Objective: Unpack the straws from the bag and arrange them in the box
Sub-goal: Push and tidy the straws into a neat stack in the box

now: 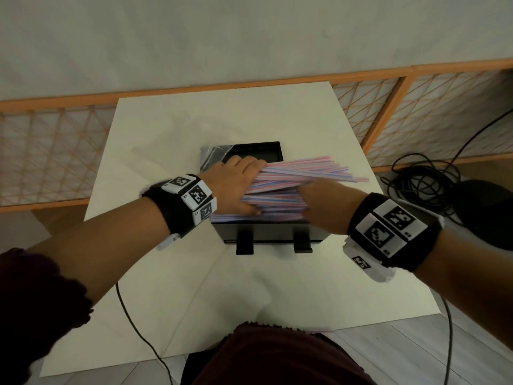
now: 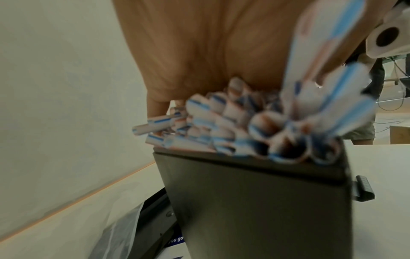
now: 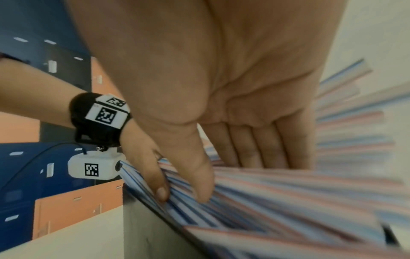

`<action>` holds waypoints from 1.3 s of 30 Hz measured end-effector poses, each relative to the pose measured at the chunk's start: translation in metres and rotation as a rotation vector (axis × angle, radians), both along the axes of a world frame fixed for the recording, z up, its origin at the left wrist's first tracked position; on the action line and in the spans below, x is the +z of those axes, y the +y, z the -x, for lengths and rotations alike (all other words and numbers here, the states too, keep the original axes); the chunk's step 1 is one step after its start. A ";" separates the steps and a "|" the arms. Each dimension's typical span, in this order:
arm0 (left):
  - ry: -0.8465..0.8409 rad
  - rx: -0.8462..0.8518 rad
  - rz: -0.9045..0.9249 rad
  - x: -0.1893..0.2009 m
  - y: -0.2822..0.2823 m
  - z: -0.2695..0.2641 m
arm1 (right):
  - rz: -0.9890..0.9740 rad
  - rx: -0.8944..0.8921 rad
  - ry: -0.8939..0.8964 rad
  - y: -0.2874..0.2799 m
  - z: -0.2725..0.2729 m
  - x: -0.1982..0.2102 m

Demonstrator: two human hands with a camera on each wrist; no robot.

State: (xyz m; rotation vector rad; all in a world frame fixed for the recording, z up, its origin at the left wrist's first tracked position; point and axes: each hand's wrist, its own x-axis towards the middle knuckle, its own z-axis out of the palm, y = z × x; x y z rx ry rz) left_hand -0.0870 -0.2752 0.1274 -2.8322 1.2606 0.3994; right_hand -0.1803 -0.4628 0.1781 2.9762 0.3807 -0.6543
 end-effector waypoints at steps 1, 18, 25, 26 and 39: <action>-0.006 0.000 0.008 -0.002 0.000 0.000 | 0.005 0.014 -0.039 0.001 0.002 0.004; -0.052 0.011 -0.001 -0.006 -0.001 0.007 | 0.036 0.367 0.586 0.024 0.077 -0.106; -0.045 0.008 0.006 -0.006 -0.001 0.007 | 0.177 0.523 0.566 0.029 0.083 -0.133; -0.043 0.009 0.007 -0.006 -0.001 0.008 | 0.177 0.528 0.558 0.029 0.082 -0.134; -0.043 0.019 0.011 -0.003 -0.002 0.009 | 0.048 0.474 0.555 0.033 0.087 -0.118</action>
